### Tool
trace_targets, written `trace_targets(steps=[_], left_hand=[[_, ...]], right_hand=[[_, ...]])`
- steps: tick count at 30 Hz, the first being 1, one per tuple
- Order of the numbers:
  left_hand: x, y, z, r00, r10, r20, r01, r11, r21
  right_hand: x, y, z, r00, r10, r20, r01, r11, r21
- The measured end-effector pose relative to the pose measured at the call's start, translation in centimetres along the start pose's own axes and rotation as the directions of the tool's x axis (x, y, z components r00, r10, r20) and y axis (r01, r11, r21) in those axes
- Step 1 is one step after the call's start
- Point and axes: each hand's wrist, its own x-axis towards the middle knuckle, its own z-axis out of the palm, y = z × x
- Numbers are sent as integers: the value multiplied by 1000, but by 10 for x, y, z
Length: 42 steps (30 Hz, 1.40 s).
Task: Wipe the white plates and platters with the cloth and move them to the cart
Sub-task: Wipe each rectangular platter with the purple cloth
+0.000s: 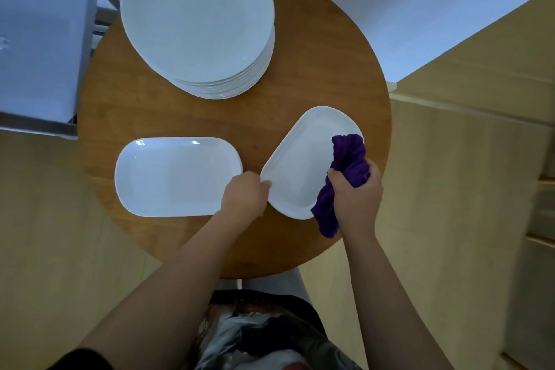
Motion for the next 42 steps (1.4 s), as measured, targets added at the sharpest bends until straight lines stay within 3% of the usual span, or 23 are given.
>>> trace_targets(steps=[7, 10, 13, 15, 16, 19, 21, 25, 27, 29, 31, 40, 42], left_hand=[[-15, -17, 5, 994, 113, -4, -107, 932, -345], [-22, -14, 9, 993, 65, -99, -106, 857, -505], [-26, -3, 8, 990, -114, -83, 4, 612, -791], [-27, 2, 6, 990, -140, -3, 61, 451, -890], [-26, 4, 6, 994, -111, -3, 45, 434, -900], [-27, 12, 7, 998, -47, -51, -25, 446, -894], [-25, 18, 5, 998, -64, -20, 10, 436, -900], [-24, 19, -13, 995, -87, 42, 74, 412, -908], [-31, 12, -23, 995, -103, 15, 56, 401, -914], [-40, 4, -28, 996, -82, -45, -6, 428, -904], [-48, -1, -31, 993, -31, -112, -84, 471, -878], [-73, -28, -53, 932, 92, -350, -348, 499, -794], [-83, -35, -57, 940, 48, -337, -322, 441, -837]], right_hand=[[10, 2, 0, 998, 60, 31, -60, 998, -9], [10, 4, -2, 995, 91, 41, -92, 996, 21], [7, 2, -5, 991, 131, 40, -135, 984, 119], [-1, -1, -6, 991, 124, 52, -131, 982, 139], [-7, -3, -5, 992, 101, 69, -109, 987, 119], [-31, -10, 1, 988, 18, 152, -16, 1000, -15], [-49, -15, 9, 970, -20, 243, 41, 995, -85], [-78, -27, 30, 828, 10, 560, 79, 988, -135], [-83, -29, 40, 797, 1, 603, 212, 936, -281], [-85, -32, 50, 824, -94, 559, 360, 849, -387], [-88, -35, 60, 862, -190, 469, 411, 805, -429], [-92, -43, 92, 884, -399, 245, 467, 729, -499], [-81, -48, 91, 896, -405, 183, 436, 722, -537]])
